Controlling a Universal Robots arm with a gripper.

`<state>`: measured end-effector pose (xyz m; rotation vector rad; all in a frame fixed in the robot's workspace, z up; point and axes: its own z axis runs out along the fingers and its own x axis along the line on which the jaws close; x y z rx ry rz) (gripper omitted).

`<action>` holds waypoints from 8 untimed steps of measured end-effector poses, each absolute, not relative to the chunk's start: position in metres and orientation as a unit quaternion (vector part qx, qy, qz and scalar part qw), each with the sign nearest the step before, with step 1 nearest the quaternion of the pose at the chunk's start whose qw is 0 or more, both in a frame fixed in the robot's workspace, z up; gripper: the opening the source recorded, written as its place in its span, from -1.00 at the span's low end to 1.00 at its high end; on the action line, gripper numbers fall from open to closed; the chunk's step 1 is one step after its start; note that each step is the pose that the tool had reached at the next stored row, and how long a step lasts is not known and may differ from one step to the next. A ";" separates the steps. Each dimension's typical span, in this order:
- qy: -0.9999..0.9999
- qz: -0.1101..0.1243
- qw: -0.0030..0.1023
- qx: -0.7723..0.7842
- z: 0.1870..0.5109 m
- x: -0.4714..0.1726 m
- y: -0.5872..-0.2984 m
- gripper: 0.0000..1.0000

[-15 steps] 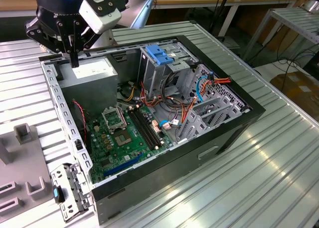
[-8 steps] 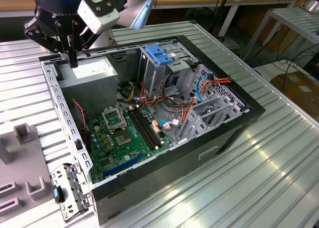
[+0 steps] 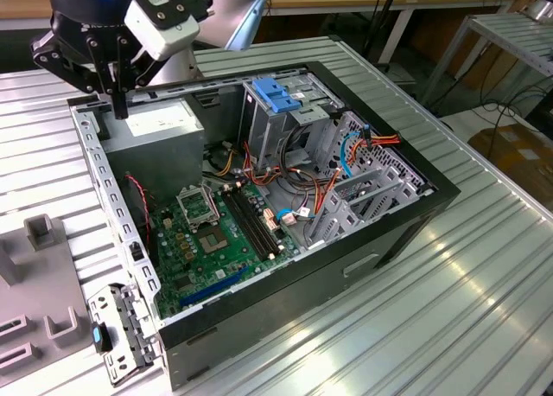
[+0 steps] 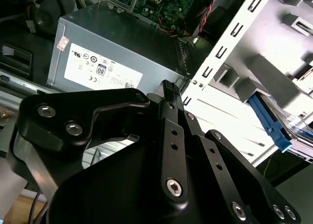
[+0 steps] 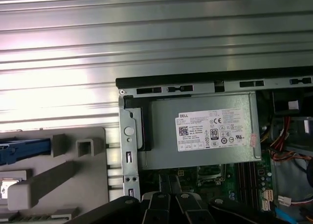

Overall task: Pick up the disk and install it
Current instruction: 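Reach for the disk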

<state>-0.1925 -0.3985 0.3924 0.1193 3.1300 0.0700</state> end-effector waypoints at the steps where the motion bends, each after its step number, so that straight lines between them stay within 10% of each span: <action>1: 0.999 0.022 0.004 0.038 0.392 -0.193 -0.398 -0.79; 8: 0.999 0.023 0.004 0.038 0.392 -0.212 -0.396 -0.79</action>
